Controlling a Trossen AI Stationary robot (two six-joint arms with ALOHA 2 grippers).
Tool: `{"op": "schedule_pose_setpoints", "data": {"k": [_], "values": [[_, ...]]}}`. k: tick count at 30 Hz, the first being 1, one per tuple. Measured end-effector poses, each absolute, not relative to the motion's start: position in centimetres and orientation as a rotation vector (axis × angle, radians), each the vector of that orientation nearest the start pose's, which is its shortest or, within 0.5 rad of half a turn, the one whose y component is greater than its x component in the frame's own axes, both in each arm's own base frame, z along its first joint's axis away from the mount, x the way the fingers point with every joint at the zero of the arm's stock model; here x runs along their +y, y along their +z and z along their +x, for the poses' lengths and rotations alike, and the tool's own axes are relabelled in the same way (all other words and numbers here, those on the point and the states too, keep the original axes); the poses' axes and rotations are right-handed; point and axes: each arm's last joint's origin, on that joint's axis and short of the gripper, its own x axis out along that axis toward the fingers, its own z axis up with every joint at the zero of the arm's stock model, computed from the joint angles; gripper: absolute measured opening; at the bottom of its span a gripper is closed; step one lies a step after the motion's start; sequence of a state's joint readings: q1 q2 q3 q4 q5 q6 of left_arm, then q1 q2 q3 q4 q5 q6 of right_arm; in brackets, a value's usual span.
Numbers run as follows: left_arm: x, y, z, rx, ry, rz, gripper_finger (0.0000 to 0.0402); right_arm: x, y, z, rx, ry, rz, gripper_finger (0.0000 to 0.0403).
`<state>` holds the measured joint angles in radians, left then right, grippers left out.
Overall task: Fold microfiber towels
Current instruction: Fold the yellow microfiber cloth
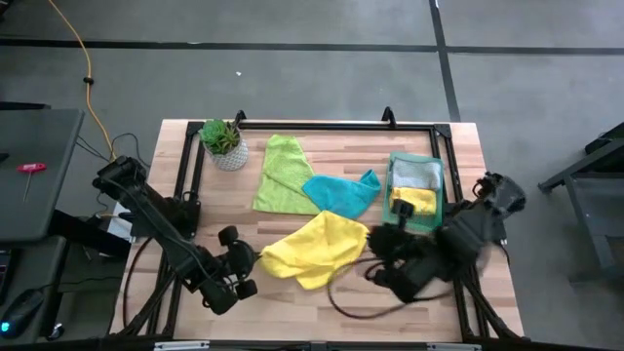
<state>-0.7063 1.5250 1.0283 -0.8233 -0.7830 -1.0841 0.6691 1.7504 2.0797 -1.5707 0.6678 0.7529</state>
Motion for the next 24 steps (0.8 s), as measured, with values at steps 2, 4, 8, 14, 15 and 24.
{"op": "schedule_pose_setpoints", "data": {"k": [2,4,8,14,15,24], "values": [[-16.2,21.7,22.1,0.780,0.533,-0.099,0.0000,17.1,40.3,27.0,0.934,-0.367,-0.102,0.0036],[-16.2,21.7,22.1,0.784,0.527,-0.089,0.0000,16.6,39.1,28.7,0.999,-0.376,-0.125,0.0062],[-16.2,21.7,22.1,0.786,0.528,-0.093,0.0000,15.9,35.3,32.0,1.162,-0.354,-0.212,0.0117],[-16.2,21.7,22.1,0.783,0.532,-0.105,0.0000,14.5,25.6,32.2,1.483,-0.315,-0.310,0.0166],[-16.2,21.7,22.1,0.783,0.533,-0.105,0.0000,14.3,24.4,31.8,1.504,-0.299,-0.299,0.0168],[-15.6,21.7,22.6,0.766,0.557,-0.090,0.0000,14.9,19.4,32.2,1.140,0.035,-0.087,0.0150]]}}
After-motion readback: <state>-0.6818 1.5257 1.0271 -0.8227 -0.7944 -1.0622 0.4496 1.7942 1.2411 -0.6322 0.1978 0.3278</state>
